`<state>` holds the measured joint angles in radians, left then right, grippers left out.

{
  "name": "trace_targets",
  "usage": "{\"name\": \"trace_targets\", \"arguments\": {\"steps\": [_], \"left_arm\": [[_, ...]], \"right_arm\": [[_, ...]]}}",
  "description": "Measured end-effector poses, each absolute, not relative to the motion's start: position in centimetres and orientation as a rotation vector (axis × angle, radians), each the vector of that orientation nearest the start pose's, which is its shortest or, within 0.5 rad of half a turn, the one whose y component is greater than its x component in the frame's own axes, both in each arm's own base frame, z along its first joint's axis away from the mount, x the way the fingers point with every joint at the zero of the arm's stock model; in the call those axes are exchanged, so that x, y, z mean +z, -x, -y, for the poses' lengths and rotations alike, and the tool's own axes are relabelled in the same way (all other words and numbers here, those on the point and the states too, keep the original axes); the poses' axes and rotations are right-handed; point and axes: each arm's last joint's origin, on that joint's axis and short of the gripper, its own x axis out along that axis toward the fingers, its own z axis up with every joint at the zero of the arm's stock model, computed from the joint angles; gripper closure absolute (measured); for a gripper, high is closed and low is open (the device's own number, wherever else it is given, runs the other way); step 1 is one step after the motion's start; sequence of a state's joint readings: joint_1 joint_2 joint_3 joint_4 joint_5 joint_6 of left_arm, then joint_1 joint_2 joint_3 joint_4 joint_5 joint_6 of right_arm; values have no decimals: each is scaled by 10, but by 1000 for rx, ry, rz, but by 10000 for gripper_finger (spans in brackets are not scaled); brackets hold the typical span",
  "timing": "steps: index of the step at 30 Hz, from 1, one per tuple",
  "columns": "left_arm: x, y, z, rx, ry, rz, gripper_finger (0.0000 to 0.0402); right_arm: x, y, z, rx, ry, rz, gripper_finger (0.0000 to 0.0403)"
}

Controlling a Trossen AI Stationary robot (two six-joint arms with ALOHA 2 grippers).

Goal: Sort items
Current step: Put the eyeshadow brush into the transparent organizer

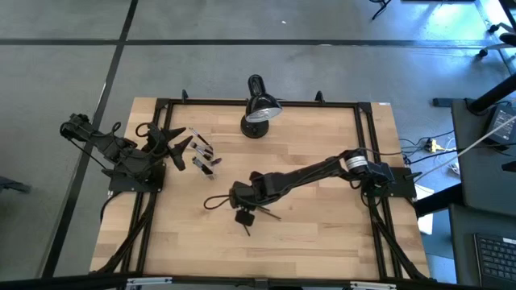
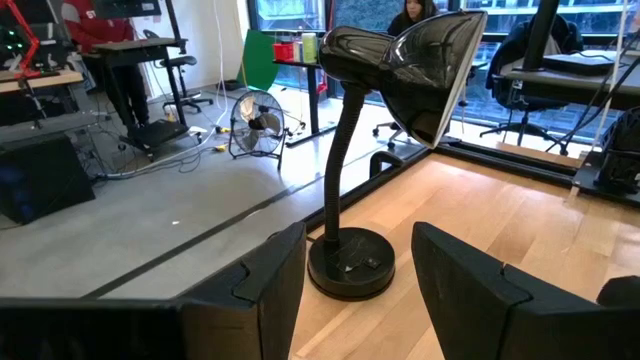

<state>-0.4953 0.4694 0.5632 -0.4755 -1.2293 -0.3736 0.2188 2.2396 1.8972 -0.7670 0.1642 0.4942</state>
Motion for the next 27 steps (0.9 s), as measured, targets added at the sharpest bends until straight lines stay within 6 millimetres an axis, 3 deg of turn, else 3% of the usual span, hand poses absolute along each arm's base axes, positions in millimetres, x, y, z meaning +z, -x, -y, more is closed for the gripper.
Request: {"name": "trace_targets", "arguments": {"steps": [3,7,11,16,21,27], "left_arm": [[277,-96,21,756,58,-115,222],[277,-96,21,756,58,-115,222],[277,-96,21,756,58,-115,222],[277,-96,21,758,57,-114,222],[277,-96,21,769,28,-121,222],[280,-96,20,829,25,-88,222]], "right_arm": [[203,-470,-99,-204,-223,-1025,378],[214,-486,-93,-213,-184,-830,381],[232,-509,-74,-175,-142,-557,380],[254,-524,-42,-196,-133,-304,383],[264,-528,-13,-238,-125,-196,390],[259,-528,10,-279,-156,-182,392]]}}
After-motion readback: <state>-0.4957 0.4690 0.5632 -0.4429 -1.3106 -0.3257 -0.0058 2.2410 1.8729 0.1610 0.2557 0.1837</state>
